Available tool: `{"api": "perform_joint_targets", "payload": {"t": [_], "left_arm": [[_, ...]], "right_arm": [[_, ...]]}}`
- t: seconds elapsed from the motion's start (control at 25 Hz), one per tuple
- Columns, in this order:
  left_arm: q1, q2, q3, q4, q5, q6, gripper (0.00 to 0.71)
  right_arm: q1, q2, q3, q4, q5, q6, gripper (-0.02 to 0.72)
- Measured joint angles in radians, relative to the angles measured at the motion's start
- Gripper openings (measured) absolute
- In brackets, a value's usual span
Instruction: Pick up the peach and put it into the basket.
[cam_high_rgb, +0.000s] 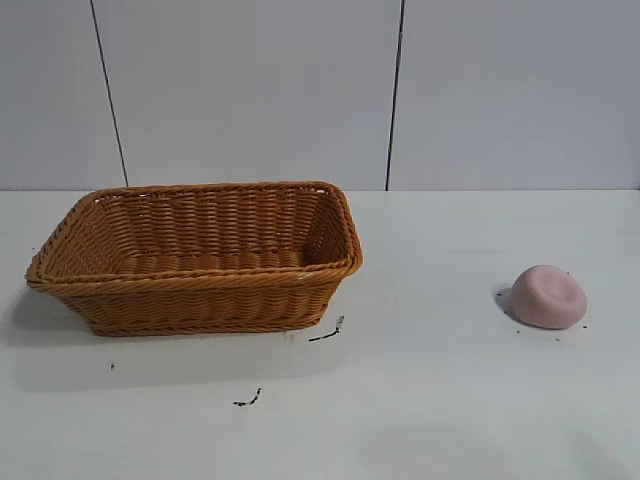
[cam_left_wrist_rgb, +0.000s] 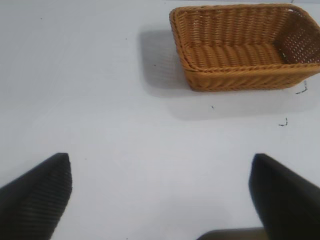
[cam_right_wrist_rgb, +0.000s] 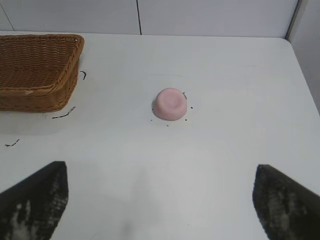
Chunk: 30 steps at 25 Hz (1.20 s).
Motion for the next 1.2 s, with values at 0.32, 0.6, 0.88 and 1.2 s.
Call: {"api": "perform_joint_targets", "payload": {"t": [0.32, 0.6, 0.88, 1.2], "left_arm": [[0.0, 0.0, 0.0, 0.0, 0.0, 0.0, 0.693], [0.0, 0.0, 0.0, 0.0, 0.0, 0.0, 0.693], [0.0, 0.0, 0.0, 0.0, 0.0, 0.0, 0.693], [0.0, 0.0, 0.0, 0.0, 0.0, 0.0, 0.693]], "right_arm": [[0.0, 0.0, 0.0, 0.0, 0.0, 0.0, 0.695], [0.0, 0.113, -0.054, -0.001, -0.024, 0.0, 0.695], [0.0, 0.549, -0.217, -0.001, -0.096, 0.0, 0.695], [0.0, 1.15, -0.434, -0.001, -0.116, 0.0, 0.695]]}}
